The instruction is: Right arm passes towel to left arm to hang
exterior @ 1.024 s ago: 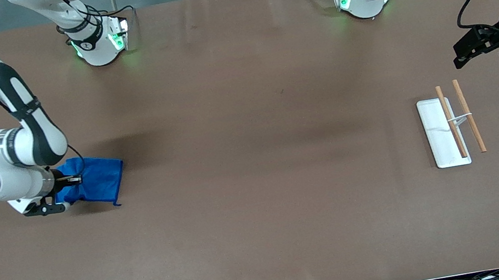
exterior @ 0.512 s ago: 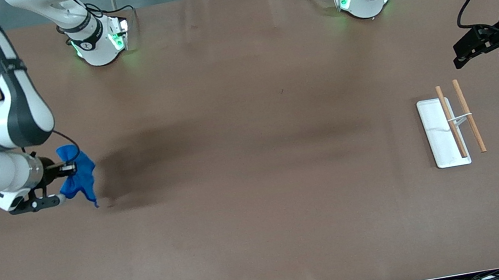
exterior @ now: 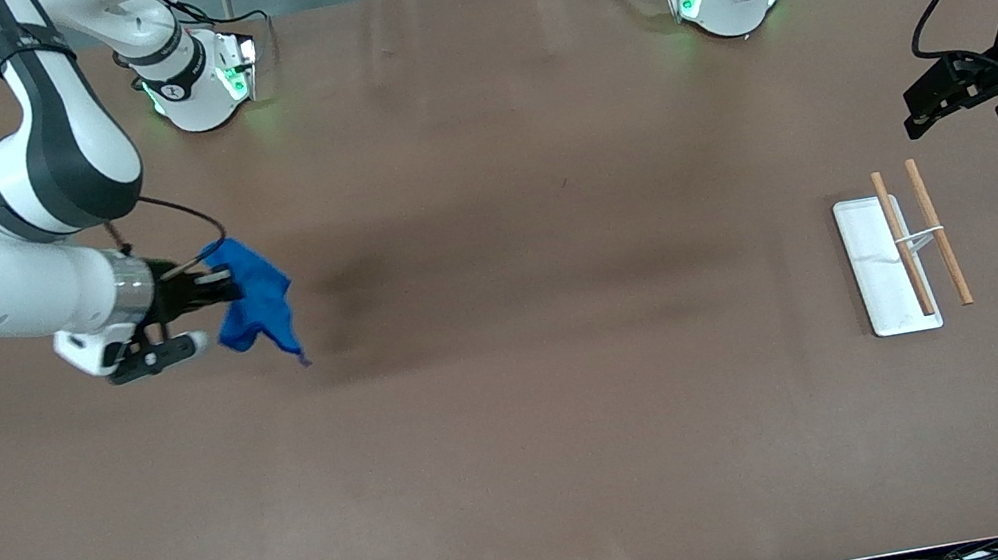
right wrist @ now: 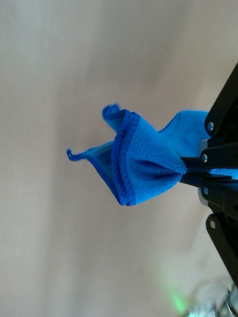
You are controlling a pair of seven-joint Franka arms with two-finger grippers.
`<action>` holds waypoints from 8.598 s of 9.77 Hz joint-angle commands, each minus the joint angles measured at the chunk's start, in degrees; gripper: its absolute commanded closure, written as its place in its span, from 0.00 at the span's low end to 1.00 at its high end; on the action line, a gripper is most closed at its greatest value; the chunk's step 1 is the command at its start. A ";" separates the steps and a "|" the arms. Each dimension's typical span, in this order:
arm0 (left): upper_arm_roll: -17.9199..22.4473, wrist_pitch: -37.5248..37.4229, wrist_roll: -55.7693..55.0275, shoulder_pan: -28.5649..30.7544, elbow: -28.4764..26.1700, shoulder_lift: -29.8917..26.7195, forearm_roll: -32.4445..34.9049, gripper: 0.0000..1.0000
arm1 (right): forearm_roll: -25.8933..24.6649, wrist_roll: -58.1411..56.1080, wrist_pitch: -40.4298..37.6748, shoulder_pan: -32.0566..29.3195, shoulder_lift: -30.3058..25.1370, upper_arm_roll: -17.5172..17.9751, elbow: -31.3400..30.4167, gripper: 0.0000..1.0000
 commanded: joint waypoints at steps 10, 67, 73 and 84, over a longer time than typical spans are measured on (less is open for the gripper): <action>-4.78 -5.09 10.92 1.17 -12.85 -0.58 -36.56 0.00 | 64.39 -1.26 18.19 3.23 0.29 22.49 -0.36 1.00; 18.20 22.07 19.69 0.03 -20.27 -0.90 -6.68 0.00 | -28.47 3.74 -18.17 -16.02 -11.84 -3.59 20.74 0.00; 5.86 -0.66 9.72 1.18 -1.35 -3.33 -0.47 0.00 | -28.12 3.83 -18.17 -15.85 -11.84 -3.59 20.83 0.00; 5.86 -3.25 8.84 1.27 -0.68 -2.78 -0.47 0.00 | -27.94 3.92 -18.26 -16.20 -11.84 -3.59 20.74 0.00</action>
